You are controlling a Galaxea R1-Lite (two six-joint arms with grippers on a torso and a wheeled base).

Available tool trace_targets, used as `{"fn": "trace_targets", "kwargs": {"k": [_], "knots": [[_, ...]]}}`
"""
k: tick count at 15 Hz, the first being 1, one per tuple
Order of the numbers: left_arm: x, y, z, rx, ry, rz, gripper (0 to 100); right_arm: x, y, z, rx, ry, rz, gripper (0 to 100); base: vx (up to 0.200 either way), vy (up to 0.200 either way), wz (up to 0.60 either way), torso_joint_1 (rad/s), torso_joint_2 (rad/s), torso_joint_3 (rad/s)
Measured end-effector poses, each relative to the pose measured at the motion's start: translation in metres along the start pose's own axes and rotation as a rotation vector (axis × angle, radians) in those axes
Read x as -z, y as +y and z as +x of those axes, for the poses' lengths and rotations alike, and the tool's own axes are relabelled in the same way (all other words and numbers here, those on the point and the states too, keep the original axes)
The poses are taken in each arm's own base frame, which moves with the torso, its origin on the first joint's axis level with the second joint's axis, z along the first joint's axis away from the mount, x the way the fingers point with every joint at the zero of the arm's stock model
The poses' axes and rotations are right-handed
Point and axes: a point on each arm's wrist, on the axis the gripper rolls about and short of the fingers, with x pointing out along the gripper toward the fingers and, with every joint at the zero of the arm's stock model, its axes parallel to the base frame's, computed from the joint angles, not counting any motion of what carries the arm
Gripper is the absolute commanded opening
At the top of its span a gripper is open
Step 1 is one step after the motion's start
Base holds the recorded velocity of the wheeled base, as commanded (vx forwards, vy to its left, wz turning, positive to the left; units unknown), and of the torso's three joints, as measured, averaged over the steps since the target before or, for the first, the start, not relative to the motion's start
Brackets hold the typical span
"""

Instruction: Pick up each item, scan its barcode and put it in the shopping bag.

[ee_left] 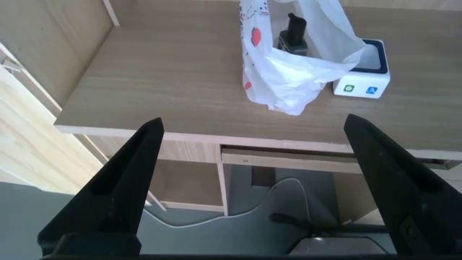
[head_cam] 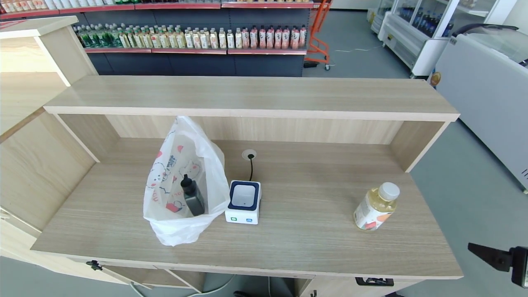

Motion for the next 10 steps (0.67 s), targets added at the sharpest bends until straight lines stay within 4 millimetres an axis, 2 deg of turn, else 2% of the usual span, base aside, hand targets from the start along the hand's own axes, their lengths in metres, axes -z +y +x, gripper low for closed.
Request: {"fn": "trace_targets", "kwargs": {"k": [2,5,10], "knots": [[0.000,0.000,0.000,0.000,0.000,0.000,100,-0.005,0.003,0.034,-0.007,0.056,-0.017,100,0.000,0.000,0.00,0.000,0.00,0.000],[0.000,0.000,0.000,0.000,0.000,0.000,100,-0.007,0.014,0.073,-0.136,0.085,-0.111,100,0.000,0.000,0.00,0.000,0.00,0.000],[0.000,0.000,0.000,0.000,0.000,0.000,100,-0.006,0.040,0.115,-0.236,0.044,-0.179,100,0.000,0.000,0.00,0.000,0.00,0.000]]}}
